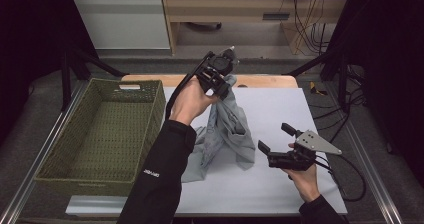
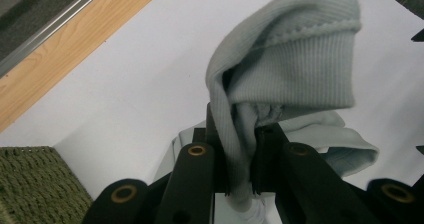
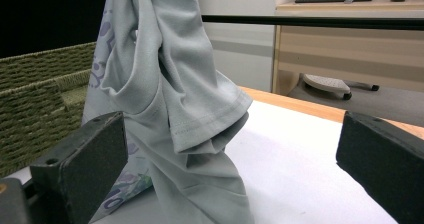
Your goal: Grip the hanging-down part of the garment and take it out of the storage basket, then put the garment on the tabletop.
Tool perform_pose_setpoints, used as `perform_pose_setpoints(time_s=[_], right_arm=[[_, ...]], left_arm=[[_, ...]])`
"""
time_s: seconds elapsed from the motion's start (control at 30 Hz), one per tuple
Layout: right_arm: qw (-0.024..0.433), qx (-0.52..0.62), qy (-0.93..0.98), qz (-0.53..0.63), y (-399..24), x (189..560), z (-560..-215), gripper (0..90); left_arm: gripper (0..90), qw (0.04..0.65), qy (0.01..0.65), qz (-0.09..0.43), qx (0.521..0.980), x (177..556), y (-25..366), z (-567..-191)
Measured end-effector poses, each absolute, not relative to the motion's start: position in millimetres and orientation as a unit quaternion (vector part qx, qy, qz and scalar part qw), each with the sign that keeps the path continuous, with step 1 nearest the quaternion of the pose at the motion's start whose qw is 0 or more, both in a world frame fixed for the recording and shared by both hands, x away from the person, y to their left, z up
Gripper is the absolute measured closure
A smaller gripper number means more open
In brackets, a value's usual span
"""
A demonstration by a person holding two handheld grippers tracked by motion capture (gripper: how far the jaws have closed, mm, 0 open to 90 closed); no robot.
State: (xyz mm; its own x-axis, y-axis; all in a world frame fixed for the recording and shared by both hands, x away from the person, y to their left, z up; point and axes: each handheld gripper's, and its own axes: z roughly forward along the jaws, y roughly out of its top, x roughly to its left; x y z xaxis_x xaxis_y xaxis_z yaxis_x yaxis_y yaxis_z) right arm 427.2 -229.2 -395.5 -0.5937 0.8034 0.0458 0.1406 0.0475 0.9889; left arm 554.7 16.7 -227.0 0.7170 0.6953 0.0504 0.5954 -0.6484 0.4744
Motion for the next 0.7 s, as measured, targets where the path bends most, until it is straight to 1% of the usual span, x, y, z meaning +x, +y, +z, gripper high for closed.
perform_pose_setpoints(time_s=[0.17, 0.2, 0.23, 0.4, 0.53, 0.57, 0.6, 0.63, 0.7], right_arm=[[0.277, 0.352, 0.663, 0.599, -232.7, 424.3, -397.7, 0.5], [0.284, 0.346, 0.666, 0.598, -233.8, 424.9, -398.8, 0.5], [0.277, 0.353, 0.665, 0.597, -233.7, 423.6, -398.9, 0.5], [0.278, 0.353, 0.665, 0.597, -237.1, 422.8, -404.2, 0.5], [0.27, 0.362, 0.665, 0.594, -239.0, 421.6, -407.0, 0.5], [0.281, 0.351, 0.666, 0.595, -240.5, 423.3, -408.6, 0.5], [0.279, 0.354, 0.665, 0.596, -241.3, 422.6, -408.8, 0.5], [0.267, 0.366, 0.662, 0.597, -240.9, 420.3, -407.9, 0.5], [0.274, 0.361, 0.659, 0.6, -242.3, 420.9, -409.2, 0.5]], left_arm=[[80.2, 0.214, 0.352, 0.111, 0.904, 553.9, 21.0, -238.3], [80.3, 0.216, 0.353, 0.11, 0.904, 554.2, 22.1, -241.0], [80.2, 0.215, 0.353, 0.108, 0.904, 554.5, 22.9, -244.1], [80.1, 0.216, 0.346, 0.099, 0.908, 554.6, 22.8, -261.8], [80.0, 0.21, 0.333, 0.093, 0.914, 554.1, 20.7, -274.6], [79.9, 0.208, 0.332, 0.094, 0.915, 553.5, 19.7, -279.1], [79.9, 0.211, 0.33, 0.093, 0.916, 553.3, 19.6, -282.7], [79.8, 0.213, 0.331, 0.09, 0.915, 553.2, 19.7, -286.7], [79.8, 0.213, 0.329, 0.091, 0.916, 552.4, 19.4, -293.5]])
